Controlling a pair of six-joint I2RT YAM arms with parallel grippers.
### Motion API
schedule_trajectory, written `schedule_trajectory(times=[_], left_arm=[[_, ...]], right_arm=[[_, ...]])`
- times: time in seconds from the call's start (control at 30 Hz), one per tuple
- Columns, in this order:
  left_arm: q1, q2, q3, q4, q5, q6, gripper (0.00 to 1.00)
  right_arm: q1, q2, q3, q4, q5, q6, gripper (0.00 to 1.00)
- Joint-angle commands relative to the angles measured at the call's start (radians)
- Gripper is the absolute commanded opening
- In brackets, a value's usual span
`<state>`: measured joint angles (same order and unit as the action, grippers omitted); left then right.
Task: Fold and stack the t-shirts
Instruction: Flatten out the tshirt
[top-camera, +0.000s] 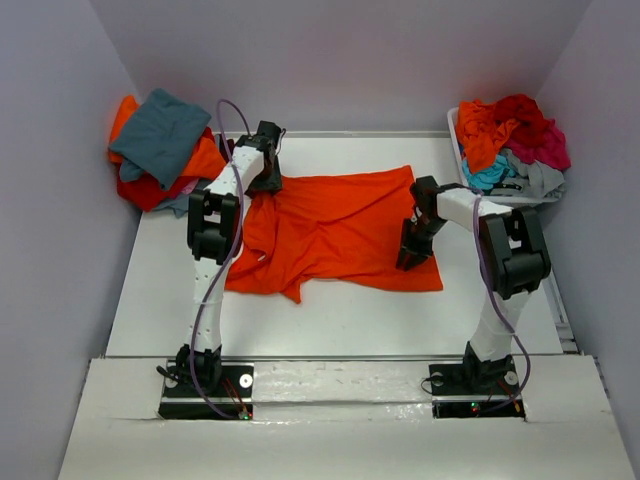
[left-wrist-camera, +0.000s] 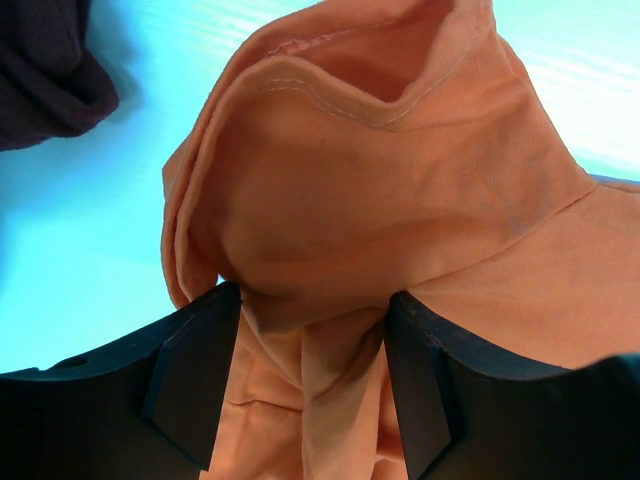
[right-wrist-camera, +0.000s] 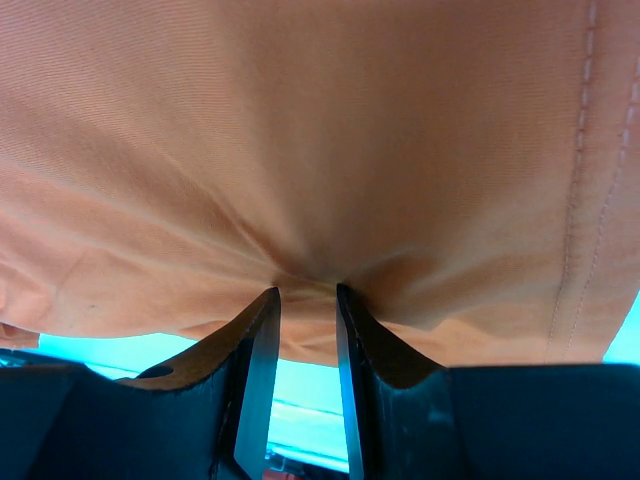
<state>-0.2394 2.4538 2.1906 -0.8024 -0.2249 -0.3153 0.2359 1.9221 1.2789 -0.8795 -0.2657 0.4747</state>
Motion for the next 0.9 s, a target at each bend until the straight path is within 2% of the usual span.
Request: schedule_trajectory(times=[0.0, 0.37, 0.5, 0.67, 0.87], left_arm=[[0.020, -0.024, 0.011, -0.027, -0.036, 0.018, 0.69], [0.029, -0.018, 0.009, -0.029, -0.011, 0.028, 0.69], [0.029, -0.019, 0.001, -0.027, 0.002, 0.036, 0.70], [0.038, -0.024, -0.011, -0.026, 0.007, 0.038, 0.77], [0.058, -0.038, -0.017, -0.023, 0.006, 0.035, 0.77]], right_arm=[[0.006, -0.041, -0.042, 0.005, 0.039, 0.041, 0.35], [-0.004, -0.071, -0.131, 0.022, 0.089, 0.091, 0.36], [-0.015, -0.058, -0.093, 0.010, 0.118, 0.096, 0.36], [-0.055, -0.049, -0.030, -0.015, 0.152, 0.096, 0.37], [-0.090, -0.055, -0.015, -0.022, 0.161, 0.087, 0.38]])
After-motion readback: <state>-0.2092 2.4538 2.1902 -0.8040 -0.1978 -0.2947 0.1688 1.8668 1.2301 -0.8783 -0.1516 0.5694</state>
